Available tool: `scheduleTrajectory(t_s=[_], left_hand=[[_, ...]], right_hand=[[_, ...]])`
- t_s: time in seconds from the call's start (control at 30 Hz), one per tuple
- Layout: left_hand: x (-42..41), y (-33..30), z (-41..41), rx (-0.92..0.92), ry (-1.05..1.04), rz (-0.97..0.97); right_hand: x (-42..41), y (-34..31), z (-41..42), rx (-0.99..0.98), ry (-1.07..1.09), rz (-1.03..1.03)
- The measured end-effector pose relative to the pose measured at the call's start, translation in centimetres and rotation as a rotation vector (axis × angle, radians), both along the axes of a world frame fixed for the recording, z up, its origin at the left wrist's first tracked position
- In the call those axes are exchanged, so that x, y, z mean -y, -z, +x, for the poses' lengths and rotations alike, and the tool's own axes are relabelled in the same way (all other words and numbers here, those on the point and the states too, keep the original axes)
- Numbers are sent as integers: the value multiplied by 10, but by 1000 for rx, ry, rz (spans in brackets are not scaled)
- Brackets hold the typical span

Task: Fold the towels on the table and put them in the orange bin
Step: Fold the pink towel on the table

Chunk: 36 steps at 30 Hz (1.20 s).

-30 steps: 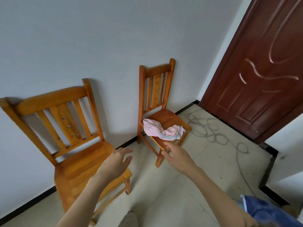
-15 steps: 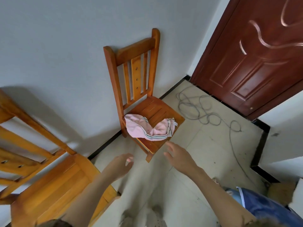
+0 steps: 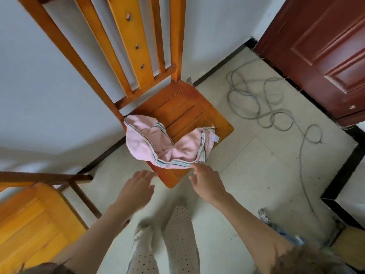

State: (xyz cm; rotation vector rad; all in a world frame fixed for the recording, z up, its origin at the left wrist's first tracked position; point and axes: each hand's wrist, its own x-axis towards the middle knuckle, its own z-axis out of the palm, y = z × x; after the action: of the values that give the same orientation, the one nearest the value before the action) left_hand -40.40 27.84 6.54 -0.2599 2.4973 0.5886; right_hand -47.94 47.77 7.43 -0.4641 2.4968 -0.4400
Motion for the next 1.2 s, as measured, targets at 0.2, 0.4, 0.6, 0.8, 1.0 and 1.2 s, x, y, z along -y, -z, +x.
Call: scheduleTrajectory(t_s=[0.2,0.4,0.6,0.8,1.0,1.2], left_hand=[[-12,80,-56,-82,267,-168],[1,119,-62,-111,331,-303],[17,97,-68,-69,344,-317],[40,27,-84,-110,131,-205],[66,-77,-96,-200,-17,54],[78,-188,-89,-241,-97,126]], right_hand=[[8,87,-53,-205,-234,189],[7,125,-58,-349,-288,167],[4,103,-66,-298,-285,102],[11,31,-87,-279,-199,-25],[16,-78,-103,-319,-29,-182],[23,-196,-107,-305,3,-295]])
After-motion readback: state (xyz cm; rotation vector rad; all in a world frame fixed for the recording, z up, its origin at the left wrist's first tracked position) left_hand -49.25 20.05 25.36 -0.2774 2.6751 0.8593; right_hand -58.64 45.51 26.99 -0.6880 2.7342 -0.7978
